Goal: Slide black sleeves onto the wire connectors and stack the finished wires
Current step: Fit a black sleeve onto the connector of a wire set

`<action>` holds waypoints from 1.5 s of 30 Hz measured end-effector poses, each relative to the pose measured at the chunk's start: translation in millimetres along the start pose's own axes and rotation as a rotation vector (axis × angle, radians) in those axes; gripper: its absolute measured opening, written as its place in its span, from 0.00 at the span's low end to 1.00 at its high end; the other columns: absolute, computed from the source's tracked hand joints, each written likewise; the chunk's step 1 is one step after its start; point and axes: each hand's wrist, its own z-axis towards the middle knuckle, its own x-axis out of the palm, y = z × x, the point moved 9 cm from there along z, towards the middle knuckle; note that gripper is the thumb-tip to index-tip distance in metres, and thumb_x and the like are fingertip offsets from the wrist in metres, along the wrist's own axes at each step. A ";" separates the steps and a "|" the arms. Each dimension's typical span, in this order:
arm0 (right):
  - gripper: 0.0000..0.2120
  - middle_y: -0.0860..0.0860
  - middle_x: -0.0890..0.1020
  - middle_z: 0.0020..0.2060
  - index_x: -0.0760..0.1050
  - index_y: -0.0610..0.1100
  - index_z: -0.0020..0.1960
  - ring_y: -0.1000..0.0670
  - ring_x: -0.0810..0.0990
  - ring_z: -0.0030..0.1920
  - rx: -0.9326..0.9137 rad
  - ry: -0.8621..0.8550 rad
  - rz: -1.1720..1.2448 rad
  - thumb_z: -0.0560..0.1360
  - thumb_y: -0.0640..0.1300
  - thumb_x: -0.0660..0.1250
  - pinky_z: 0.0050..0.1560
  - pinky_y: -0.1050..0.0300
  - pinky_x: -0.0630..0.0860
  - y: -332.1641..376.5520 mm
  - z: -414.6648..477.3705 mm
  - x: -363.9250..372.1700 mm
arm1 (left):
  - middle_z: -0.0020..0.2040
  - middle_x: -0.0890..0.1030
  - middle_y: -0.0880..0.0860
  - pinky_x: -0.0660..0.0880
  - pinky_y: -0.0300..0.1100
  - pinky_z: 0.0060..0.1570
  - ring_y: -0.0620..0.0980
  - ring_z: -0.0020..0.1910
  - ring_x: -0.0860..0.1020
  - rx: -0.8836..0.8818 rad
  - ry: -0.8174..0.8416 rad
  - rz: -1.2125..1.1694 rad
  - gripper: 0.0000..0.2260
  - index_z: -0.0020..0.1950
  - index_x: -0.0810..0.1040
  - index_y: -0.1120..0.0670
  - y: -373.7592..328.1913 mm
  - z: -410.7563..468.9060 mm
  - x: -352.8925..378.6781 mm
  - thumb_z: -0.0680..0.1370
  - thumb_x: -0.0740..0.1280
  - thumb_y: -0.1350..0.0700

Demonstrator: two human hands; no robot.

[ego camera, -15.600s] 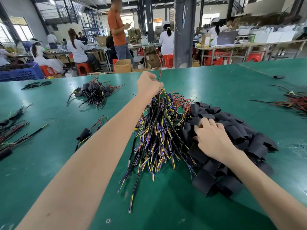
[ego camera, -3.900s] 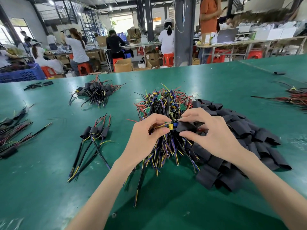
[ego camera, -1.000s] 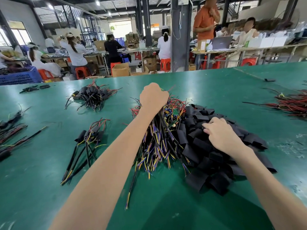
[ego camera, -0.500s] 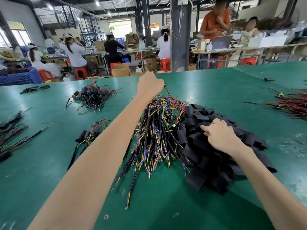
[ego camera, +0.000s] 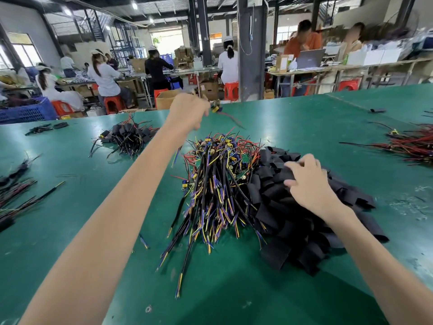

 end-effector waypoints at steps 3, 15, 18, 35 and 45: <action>0.20 0.40 0.67 0.54 0.70 0.38 0.64 0.37 0.72 0.50 -0.030 -0.130 0.108 0.74 0.37 0.67 0.52 0.47 0.67 6.6 -3.5 -17.4 | 0.29 0.70 0.52 0.59 0.33 0.22 0.46 0.24 0.63 -0.023 0.072 0.088 0.11 0.43 0.72 0.54 25.2 -24.0 -5.0 0.73 0.72 0.52; 0.18 0.41 0.71 0.54 0.70 0.37 0.62 0.37 0.75 0.47 -0.181 -0.214 0.295 0.75 0.42 0.68 0.46 0.47 0.71 43.9 -17.5 -31.2 | 0.22 0.65 0.44 0.57 0.35 0.23 0.42 0.23 0.61 0.091 -0.198 -0.187 0.09 0.35 0.81 0.45 93.9 -82.3 -44.6 0.76 0.69 0.50; 0.18 0.41 0.72 0.53 0.71 0.37 0.62 0.38 0.75 0.50 -0.239 -0.195 0.287 0.75 0.41 0.68 0.50 0.46 0.71 53.3 -21.6 -29.0 | 0.22 0.64 0.43 0.54 0.32 0.22 0.42 0.23 0.58 0.070 -0.215 -0.307 0.11 0.33 0.80 0.46 99.0 -91.7 -43.3 0.76 0.69 0.51; 0.17 0.46 0.75 0.47 0.76 0.38 0.59 0.49 0.70 0.42 -0.247 -0.249 0.436 0.70 0.36 0.72 0.45 0.60 0.65 52.2 -22.3 -31.0 | 0.22 0.61 0.46 0.54 0.31 0.23 0.43 0.22 0.55 0.020 -0.120 -0.422 0.12 0.33 0.77 0.55 106.6 -105.1 -26.0 0.77 0.68 0.57; 0.18 0.51 0.72 0.45 0.77 0.38 0.59 0.48 0.72 0.43 -0.253 -0.263 0.502 0.69 0.32 0.72 0.45 0.62 0.64 50.2 -20.8 -31.5 | 0.21 0.61 0.45 0.55 0.30 0.22 0.42 0.22 0.57 0.029 -0.122 -0.363 0.10 0.35 0.79 0.53 111.8 -104.0 -23.9 0.77 0.68 0.58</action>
